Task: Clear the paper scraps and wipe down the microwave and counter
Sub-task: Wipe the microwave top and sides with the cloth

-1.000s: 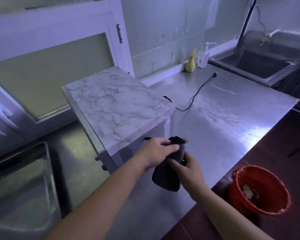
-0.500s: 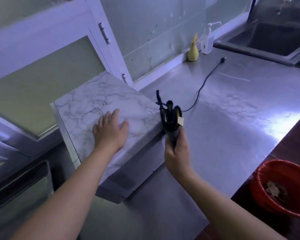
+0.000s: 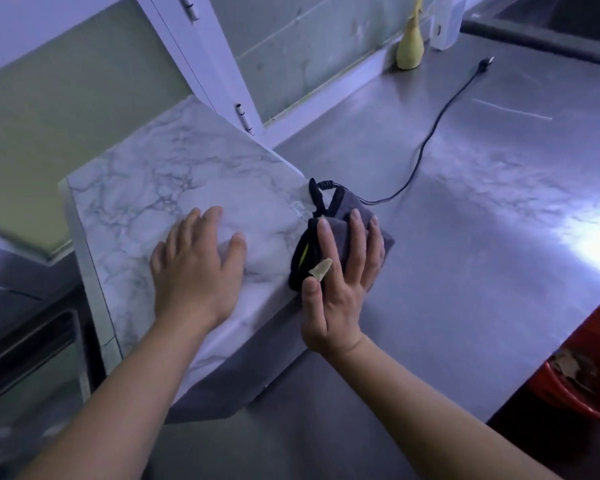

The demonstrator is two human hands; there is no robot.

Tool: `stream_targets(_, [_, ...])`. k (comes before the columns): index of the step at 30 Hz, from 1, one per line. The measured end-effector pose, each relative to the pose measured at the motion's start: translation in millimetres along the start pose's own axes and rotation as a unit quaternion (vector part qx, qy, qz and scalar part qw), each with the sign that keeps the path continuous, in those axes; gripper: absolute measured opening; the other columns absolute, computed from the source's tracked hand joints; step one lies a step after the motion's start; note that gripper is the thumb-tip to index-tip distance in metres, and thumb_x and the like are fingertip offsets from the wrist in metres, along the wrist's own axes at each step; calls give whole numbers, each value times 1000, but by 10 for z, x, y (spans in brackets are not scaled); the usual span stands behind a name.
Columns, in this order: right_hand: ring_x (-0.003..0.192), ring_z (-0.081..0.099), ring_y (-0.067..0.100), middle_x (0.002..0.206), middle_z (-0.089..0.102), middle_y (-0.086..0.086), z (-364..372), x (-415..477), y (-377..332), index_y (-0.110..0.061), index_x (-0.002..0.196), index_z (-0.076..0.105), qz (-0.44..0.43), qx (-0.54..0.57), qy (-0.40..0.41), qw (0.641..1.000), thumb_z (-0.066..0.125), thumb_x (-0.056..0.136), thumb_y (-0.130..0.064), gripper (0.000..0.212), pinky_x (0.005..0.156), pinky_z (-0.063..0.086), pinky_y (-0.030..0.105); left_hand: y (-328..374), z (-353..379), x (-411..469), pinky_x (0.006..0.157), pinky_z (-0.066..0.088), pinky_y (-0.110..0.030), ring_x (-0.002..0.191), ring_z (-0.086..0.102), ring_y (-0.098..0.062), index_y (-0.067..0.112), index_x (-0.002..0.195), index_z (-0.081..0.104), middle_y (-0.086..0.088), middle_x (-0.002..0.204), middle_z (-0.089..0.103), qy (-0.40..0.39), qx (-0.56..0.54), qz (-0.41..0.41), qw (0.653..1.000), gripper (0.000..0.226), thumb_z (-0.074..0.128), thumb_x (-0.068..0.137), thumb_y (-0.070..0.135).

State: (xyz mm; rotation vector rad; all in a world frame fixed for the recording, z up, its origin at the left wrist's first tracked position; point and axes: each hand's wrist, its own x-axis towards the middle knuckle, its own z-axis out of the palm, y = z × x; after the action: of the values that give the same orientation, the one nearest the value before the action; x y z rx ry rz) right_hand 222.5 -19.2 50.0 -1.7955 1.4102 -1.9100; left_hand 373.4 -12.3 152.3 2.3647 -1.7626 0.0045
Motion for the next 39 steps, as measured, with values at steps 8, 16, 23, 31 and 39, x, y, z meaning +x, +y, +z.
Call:
stream_targets(8, [143,19,56,168,5,-6,231,-245,288,-40,157,17,-18,31,28,999,26,104,-49,55,113,14,74,-72,52,45,123,9,-47,151,14,-18,35,151,26,3,164,22,-9,-2,-18,1000,67,20,89,60])
stream_targets(16, [152,11,44,167,7,1,264,-638,510,-30,160,13,142,58,-10,988,17,104,-55,61,119,8,67,5,77,57,121,7,-45,151,13,-16,35,150,28,4,164,21,-22,-14,-30,999,67,22,88,59])
stream_targets(23, [155,3,15,168,9,1,255,-970,764,-35,153,11,382,164,-34,909,26,101,-49,56,125,7,52,27,44,71,121,7,-46,151,13,-18,34,151,28,3,164,21,-14,-14,-30,999,64,25,91,57])
stream_targets(31, [142,36,11,152,43,-8,310,-524,945,-28,149,41,556,206,20,805,30,105,-44,48,122,21,34,-7,127,129,120,9,-47,150,15,-20,33,149,30,3,163,24,-3,-8,-25,1000,54,32,99,51])
stream_targets(39, [112,66,26,118,71,8,-111,-172,1087,-14,127,62,648,306,-152,681,63,84,-46,54,91,51,38,-14,157,157,119,9,-48,149,18,-21,34,146,32,3,161,27,-8,-5,-31,999,55,30,95,55])
